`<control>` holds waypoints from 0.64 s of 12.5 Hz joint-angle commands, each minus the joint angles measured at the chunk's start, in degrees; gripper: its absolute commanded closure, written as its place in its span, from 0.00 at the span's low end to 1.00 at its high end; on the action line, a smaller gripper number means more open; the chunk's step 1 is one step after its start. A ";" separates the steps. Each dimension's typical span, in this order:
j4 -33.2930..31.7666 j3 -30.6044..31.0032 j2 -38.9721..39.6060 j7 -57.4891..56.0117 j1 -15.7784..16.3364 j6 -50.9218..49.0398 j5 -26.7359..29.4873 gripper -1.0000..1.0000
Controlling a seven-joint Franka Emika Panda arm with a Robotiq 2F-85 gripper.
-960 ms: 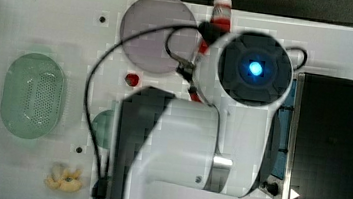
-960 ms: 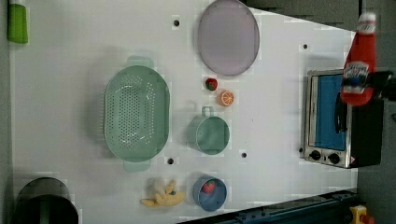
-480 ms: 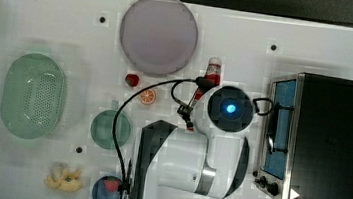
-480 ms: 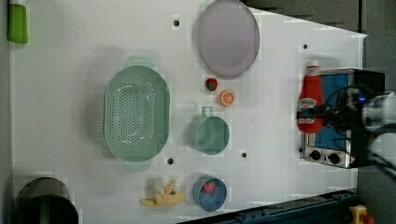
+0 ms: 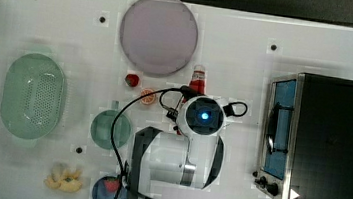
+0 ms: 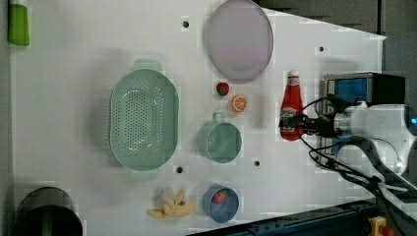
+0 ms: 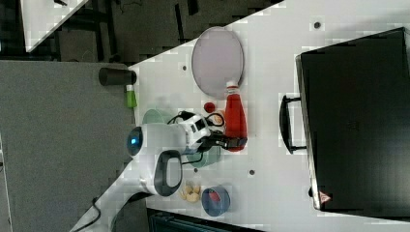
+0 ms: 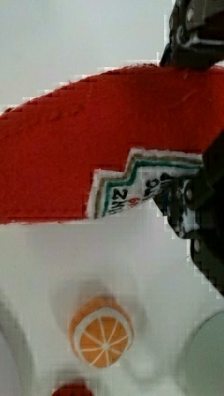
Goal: Pick ketchup from plate and place it on table.
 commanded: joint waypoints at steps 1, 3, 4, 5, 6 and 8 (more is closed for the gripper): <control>0.86 0.50 -2.30 2.10 -0.74 1.80 0.55 0.25; 1.11 0.59 -3.28 2.09 -0.71 1.84 0.55 0.03; 1.12 0.72 -4.25 2.09 -0.69 1.72 0.55 0.00; 1.15 0.79 -5.50 2.17 -0.65 1.32 0.55 0.00; 1.22 0.87 -7.09 3.14 -0.57 0.88 0.55 0.00; 2.16 1.08 -10.98 7.71 -0.36 -1.52 0.55 0.00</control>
